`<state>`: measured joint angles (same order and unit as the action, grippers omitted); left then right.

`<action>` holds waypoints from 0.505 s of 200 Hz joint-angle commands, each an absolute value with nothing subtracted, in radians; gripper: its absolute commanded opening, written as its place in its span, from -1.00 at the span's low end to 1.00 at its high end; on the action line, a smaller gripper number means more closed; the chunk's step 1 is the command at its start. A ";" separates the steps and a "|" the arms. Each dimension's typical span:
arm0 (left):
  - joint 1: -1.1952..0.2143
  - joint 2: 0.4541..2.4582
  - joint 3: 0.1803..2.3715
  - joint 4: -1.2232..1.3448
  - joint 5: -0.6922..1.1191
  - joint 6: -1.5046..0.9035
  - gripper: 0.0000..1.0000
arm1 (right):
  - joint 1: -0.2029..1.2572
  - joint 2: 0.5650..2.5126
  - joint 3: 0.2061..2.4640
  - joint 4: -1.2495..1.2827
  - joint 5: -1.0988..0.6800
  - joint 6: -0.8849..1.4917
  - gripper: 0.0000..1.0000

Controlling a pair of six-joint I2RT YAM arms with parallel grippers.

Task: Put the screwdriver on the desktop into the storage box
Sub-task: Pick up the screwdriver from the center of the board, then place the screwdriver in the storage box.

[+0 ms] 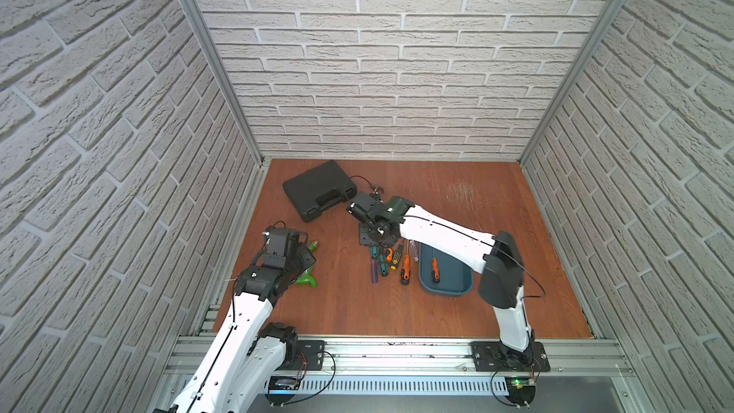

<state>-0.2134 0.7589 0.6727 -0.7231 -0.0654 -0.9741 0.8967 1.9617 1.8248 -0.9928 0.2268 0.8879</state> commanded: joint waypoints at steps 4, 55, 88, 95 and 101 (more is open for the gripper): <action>-0.207 0.756 0.659 -0.682 -0.053 -0.955 -0.09 | 0.855 1.745 1.615 -1.002 0.325 0.914 -0.58; -0.211 0.754 0.634 -0.645 -0.041 -0.958 -0.10 | 0.702 1.426 1.146 -0.943 0.353 0.885 -0.50; -0.217 0.752 0.620 -0.644 -0.029 -0.961 -0.10 | 0.607 1.378 1.000 -0.848 0.255 0.824 -0.49; -0.217 0.750 0.621 -0.647 -0.029 -0.960 -0.10 | 0.594 1.376 0.979 -0.825 0.239 0.815 -0.49; -0.217 0.749 0.620 -0.650 -0.028 -0.959 -0.10 | 0.583 1.374 0.961 -0.807 0.228 0.804 -0.48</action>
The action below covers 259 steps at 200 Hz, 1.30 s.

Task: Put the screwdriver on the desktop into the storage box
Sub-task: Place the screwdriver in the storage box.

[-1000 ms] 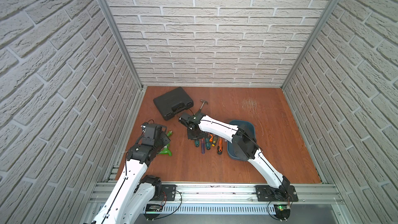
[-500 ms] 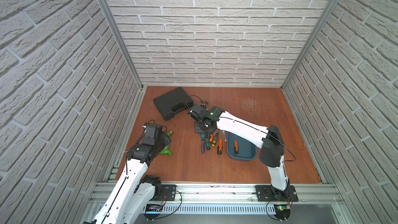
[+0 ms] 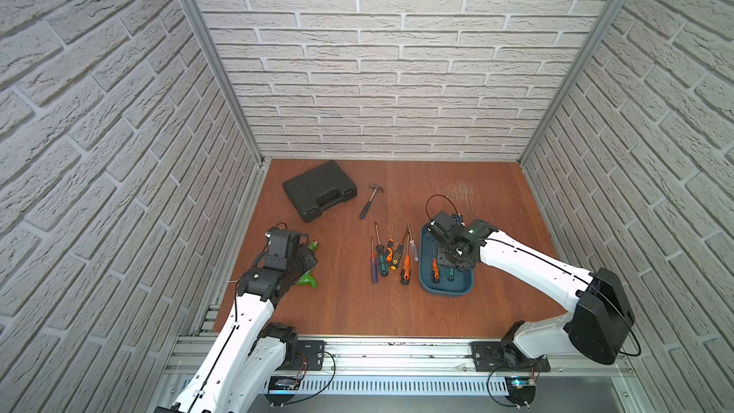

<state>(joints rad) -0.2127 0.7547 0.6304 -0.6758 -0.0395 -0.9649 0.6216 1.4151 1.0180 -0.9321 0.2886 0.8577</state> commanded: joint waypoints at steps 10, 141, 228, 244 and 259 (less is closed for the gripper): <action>-0.218 0.748 0.620 -0.655 -0.026 -0.958 -0.10 | 0.570 1.381 0.949 -0.791 0.221 0.785 -0.48; -0.217 0.728 0.629 -0.691 -0.055 -0.963 -0.13 | 0.514 1.585 0.917 -0.686 0.126 0.722 -0.36; -0.216 0.734 0.632 -0.674 -0.047 -0.958 -0.12 | 0.516 1.515 0.986 -0.767 0.170 0.702 -0.04; -0.218 0.747 0.629 -0.657 -0.031 -0.958 -0.12 | 0.526 1.469 1.026 -0.811 0.190 0.703 -0.04; -0.216 0.769 0.620 -0.634 -0.005 -0.955 -0.12 | 0.548 1.434 1.073 -0.844 0.200 0.714 -0.05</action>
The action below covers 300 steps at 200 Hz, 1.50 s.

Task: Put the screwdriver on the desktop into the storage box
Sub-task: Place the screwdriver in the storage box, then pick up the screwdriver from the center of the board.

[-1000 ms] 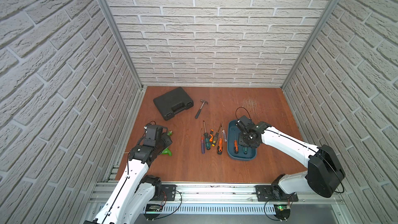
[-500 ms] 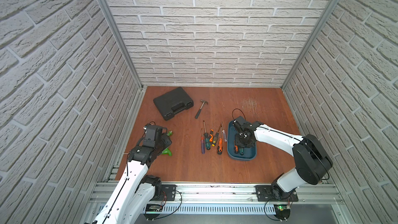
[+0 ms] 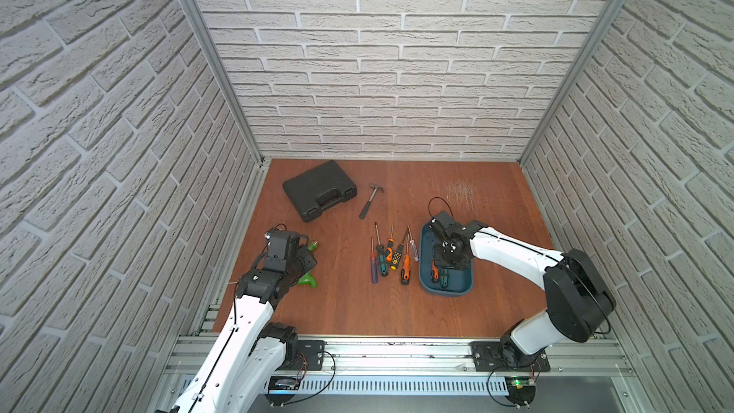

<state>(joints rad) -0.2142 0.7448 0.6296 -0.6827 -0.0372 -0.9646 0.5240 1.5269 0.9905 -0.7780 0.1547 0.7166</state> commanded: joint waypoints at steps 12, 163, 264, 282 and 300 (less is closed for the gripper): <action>-0.218 0.789 0.614 -0.612 0.012 -0.957 -0.13 | 0.577 1.428 1.113 -0.855 0.194 0.730 -0.08; -0.235 0.812 0.638 -0.649 -0.003 -0.933 -0.10 | 0.900 2.030 1.615 -0.874 0.149 0.872 -0.25; -0.233 0.815 0.637 -0.645 -0.004 -0.931 -0.10 | 0.900 2.104 1.632 -0.884 0.149 0.880 -0.23; -0.234 0.814 0.638 -0.646 -0.003 -0.931 -0.10 | 0.900 2.115 1.638 -0.886 0.147 0.877 -0.23; -0.234 0.814 0.638 -0.647 -0.004 -0.931 -0.10 | 0.900 2.126 1.643 -0.892 0.149 0.879 -0.18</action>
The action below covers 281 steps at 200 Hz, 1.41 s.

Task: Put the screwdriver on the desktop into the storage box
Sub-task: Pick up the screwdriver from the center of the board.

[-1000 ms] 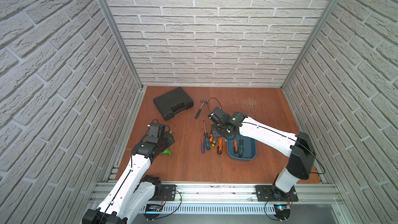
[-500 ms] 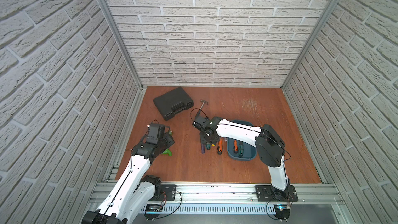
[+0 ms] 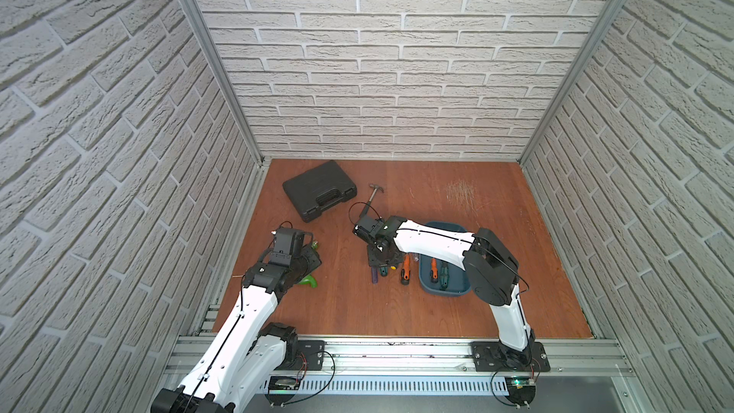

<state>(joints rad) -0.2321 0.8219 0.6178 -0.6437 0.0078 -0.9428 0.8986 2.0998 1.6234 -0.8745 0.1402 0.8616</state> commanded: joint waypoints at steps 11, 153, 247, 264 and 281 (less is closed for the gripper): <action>-0.233 0.813 0.637 -0.647 -0.005 -0.932 -0.10 | 0.900 2.130 1.644 -0.896 0.150 0.880 -0.14; -0.233 0.807 0.639 -0.652 -0.005 -0.929 -0.10 | 0.908 2.036 1.644 -0.889 0.155 0.876 -0.47; -0.236 0.834 0.627 -0.622 0.016 -0.933 -0.11 | 0.904 1.602 1.462 -0.996 0.287 0.946 -0.63; -0.238 0.835 0.626 -0.616 0.017 -0.933 -0.11 | 0.891 1.501 1.385 -1.025 0.322 0.974 -0.64; -0.239 0.834 0.624 -0.612 0.017 -0.934 -0.11 | 0.868 1.383 1.277 -1.024 0.345 1.006 -0.64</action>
<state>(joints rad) -0.2321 0.8341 0.6178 -0.6418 0.0097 -0.9424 0.8970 1.5215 1.3914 -0.9703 0.2623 0.9409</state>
